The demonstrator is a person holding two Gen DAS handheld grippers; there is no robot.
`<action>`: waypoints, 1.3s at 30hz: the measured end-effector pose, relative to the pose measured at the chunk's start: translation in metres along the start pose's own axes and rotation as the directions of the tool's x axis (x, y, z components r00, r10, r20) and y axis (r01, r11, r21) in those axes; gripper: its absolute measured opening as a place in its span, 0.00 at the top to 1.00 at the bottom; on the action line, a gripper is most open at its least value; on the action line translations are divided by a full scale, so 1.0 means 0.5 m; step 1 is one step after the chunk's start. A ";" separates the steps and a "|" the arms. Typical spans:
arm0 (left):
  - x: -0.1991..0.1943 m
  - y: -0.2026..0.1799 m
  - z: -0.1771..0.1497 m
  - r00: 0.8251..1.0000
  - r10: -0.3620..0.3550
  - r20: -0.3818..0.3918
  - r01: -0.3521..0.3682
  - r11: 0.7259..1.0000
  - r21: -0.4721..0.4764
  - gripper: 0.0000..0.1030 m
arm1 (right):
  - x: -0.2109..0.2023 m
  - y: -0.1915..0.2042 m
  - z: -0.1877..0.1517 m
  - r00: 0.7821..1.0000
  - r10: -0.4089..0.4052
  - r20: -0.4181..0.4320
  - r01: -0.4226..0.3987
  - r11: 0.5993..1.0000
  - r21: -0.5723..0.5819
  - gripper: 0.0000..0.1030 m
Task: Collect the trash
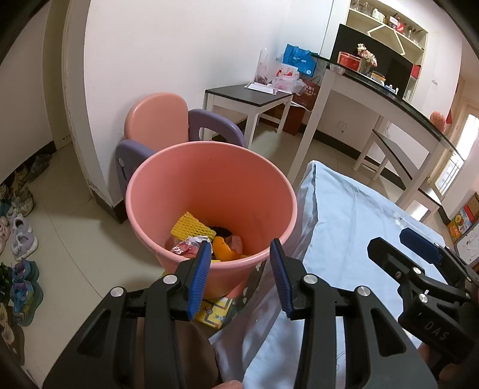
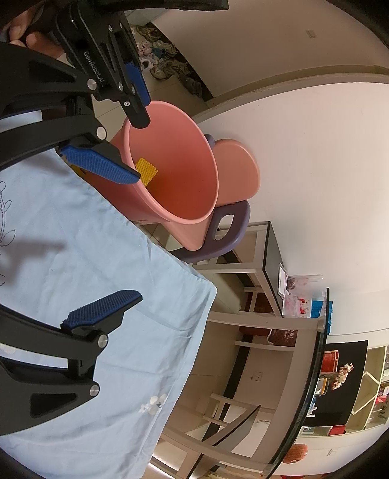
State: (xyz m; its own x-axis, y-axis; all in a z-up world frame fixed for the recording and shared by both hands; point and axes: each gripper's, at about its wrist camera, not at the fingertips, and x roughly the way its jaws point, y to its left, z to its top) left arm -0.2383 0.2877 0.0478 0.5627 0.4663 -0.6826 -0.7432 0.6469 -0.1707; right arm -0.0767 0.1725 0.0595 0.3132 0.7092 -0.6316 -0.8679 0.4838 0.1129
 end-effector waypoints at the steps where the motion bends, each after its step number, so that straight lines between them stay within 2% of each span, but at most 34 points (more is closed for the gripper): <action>1: 0.001 0.000 0.002 1.000 0.000 0.000 0.000 1.000 0.000 0.60 | 0.000 0.000 -0.002 1.000 0.000 0.000 0.000 1.000 0.001 0.30; 39: 0.008 -0.003 0.001 1.000 0.003 -0.006 -0.003 1.000 0.005 0.60 | 0.002 -0.015 0.001 1.000 -0.007 -0.015 0.008 1.000 0.016 0.30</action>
State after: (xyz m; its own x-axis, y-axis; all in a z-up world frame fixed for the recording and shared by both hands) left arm -0.2347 0.2889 0.0457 0.5582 0.4650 -0.6871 -0.7430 0.6487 -0.1647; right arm -0.0695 0.1696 0.0583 0.3136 0.6977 -0.6441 -0.8594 0.4970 0.1200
